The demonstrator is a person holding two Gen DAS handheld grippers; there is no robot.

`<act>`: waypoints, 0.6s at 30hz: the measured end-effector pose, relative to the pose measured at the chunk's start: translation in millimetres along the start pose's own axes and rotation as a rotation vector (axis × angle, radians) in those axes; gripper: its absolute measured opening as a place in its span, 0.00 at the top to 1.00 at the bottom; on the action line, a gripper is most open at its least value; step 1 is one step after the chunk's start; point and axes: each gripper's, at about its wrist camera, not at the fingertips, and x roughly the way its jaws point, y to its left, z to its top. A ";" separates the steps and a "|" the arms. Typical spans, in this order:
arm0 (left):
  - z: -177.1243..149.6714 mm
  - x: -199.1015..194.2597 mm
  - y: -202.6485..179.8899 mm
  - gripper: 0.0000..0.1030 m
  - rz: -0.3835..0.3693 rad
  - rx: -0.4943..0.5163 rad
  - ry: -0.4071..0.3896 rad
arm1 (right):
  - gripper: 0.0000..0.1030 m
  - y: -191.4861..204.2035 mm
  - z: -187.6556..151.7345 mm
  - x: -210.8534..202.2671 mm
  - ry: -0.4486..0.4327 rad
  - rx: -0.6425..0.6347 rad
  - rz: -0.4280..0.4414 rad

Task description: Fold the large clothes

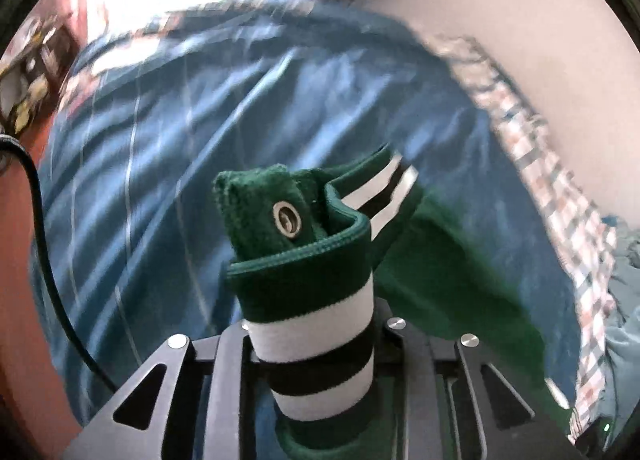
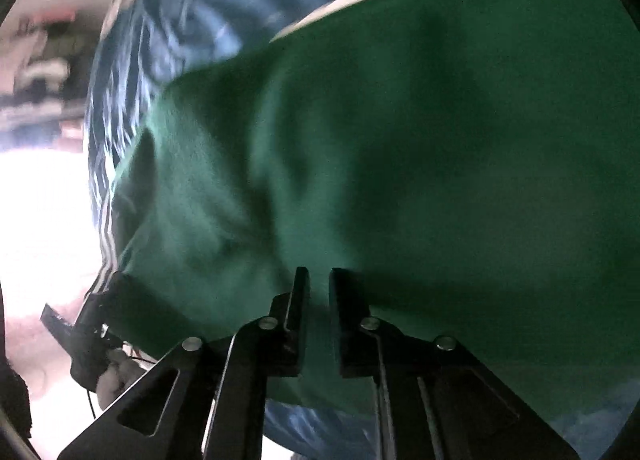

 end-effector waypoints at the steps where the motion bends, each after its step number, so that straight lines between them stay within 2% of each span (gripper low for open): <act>1: 8.6 -9.3 -2.4 0.79 -0.004 0.021 -0.027 | 0.88 -10.5 -5.2 -13.1 -0.022 0.024 0.007; 6: 63.6 -71.9 -32.9 0.79 -0.026 0.214 -0.198 | 0.85 -65.5 -34.1 -70.3 -0.130 0.146 -0.013; 9: 78.1 -103.5 -63.2 0.79 -0.036 0.385 -0.280 | 0.66 -103.0 -56.8 -93.6 -0.170 0.224 -0.023; 10: 74.3 -112.7 -78.2 0.79 -0.067 0.443 -0.292 | 0.57 -112.1 -61.1 -97.3 -0.176 0.240 -0.029; 12: 55.6 -124.7 -112.4 0.79 -0.139 0.564 -0.275 | 0.55 -133.1 -73.2 -98.1 -0.182 0.284 -0.035; 14: 18.4 -134.0 -152.0 0.79 -0.223 0.701 -0.257 | 0.55 -149.5 -82.4 -93.5 -0.178 0.329 -0.050; 18: -84.5 -140.7 -226.0 0.80 -0.416 0.927 -0.143 | 0.55 -189.3 -105.8 -90.3 -0.198 0.435 -0.032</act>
